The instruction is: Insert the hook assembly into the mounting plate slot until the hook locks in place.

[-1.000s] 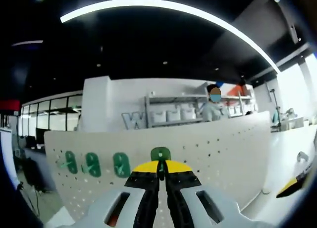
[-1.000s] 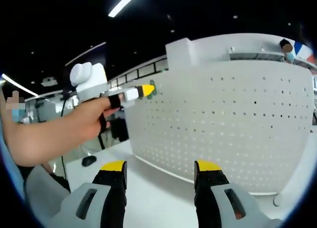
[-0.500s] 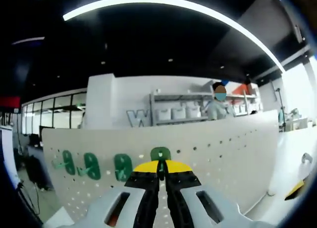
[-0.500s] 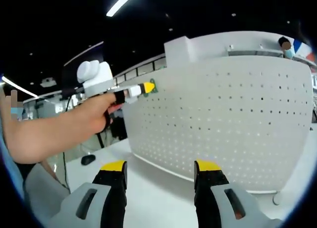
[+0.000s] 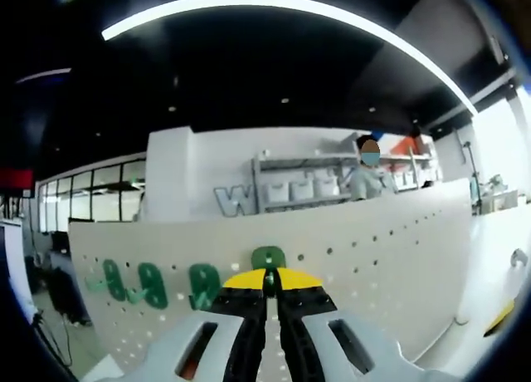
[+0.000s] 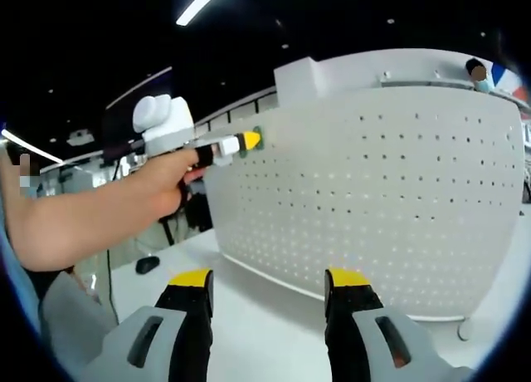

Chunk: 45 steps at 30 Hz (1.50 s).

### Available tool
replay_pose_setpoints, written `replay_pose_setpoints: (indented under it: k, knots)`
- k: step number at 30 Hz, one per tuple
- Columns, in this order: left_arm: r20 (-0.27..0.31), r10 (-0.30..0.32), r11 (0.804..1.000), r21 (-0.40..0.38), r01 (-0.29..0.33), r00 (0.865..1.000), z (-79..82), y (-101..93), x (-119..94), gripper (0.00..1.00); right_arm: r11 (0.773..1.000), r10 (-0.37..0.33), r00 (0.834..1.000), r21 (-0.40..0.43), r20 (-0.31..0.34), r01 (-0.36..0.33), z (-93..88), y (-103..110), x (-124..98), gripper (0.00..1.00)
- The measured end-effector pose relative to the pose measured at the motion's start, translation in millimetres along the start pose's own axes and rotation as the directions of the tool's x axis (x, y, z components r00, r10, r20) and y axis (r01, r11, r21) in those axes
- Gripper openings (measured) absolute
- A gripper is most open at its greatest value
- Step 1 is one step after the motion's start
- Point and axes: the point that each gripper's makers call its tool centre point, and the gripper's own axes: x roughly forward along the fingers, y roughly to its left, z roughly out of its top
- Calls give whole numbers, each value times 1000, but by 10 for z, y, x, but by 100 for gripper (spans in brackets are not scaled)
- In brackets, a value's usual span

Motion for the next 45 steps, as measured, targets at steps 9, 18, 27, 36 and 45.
replay_pose_setpoints:
  k: [9,18,27,36,45]
  knots:
    - [-1,-1,1000,9,1,1000,-12,4,-8,3,1000,-2,1000,4,-11,2,-40,-8,-2,53]
    - [-10,-1,1000,12,1,1000,-50,13,6,3,1000,-9,1000,1,-3,9,3,-33,-13,53]
    - [-12,14,998,58,-13,1000,-77,6,17,3,1000,-13,1000,7,-12,13,-37,-60,-41,53]
    - [-3,28,997,66,-28,1000,-81,6,22,4,1000,-13,1000,12,-25,13,-79,-65,-53,53]
    - [-2,44,996,72,-43,999,-86,6,28,4,1000,-13,999,13,-34,13,-106,-53,-44,53]
